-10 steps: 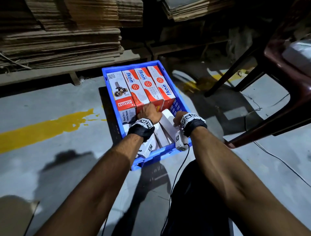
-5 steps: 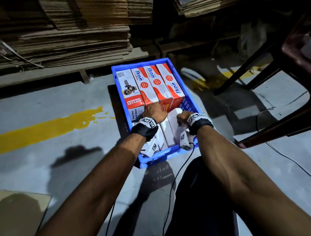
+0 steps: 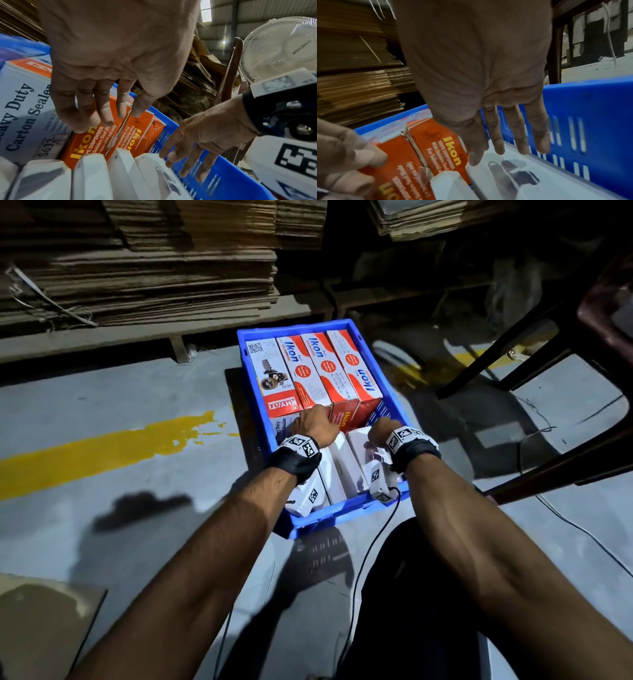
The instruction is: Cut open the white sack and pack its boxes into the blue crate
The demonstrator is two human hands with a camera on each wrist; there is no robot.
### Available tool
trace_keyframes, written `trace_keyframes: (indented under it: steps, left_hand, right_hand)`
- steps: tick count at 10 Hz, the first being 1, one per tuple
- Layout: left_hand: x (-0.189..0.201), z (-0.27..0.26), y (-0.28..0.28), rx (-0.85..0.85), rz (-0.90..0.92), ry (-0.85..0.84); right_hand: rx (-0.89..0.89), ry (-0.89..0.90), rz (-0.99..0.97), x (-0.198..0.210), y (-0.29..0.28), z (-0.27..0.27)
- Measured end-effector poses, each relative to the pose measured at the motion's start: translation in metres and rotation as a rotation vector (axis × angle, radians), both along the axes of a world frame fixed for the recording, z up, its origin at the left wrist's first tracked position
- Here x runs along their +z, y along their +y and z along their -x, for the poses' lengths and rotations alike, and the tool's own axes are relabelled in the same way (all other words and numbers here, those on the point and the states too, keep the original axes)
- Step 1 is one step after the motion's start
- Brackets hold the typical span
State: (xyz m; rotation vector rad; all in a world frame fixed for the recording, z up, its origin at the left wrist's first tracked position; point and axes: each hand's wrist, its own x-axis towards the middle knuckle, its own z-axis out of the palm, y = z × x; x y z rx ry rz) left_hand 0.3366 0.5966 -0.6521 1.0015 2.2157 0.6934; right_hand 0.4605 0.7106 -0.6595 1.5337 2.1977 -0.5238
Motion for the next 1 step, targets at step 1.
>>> trace_keyframes:
  steps: [1]
  left_hand:
    - [-0.0036,0.0101,-0.0019,0.046,-0.001,-0.038]
  right_hand:
    - [0.04,0.098,-0.065,0.0061,0.004,0.0166]
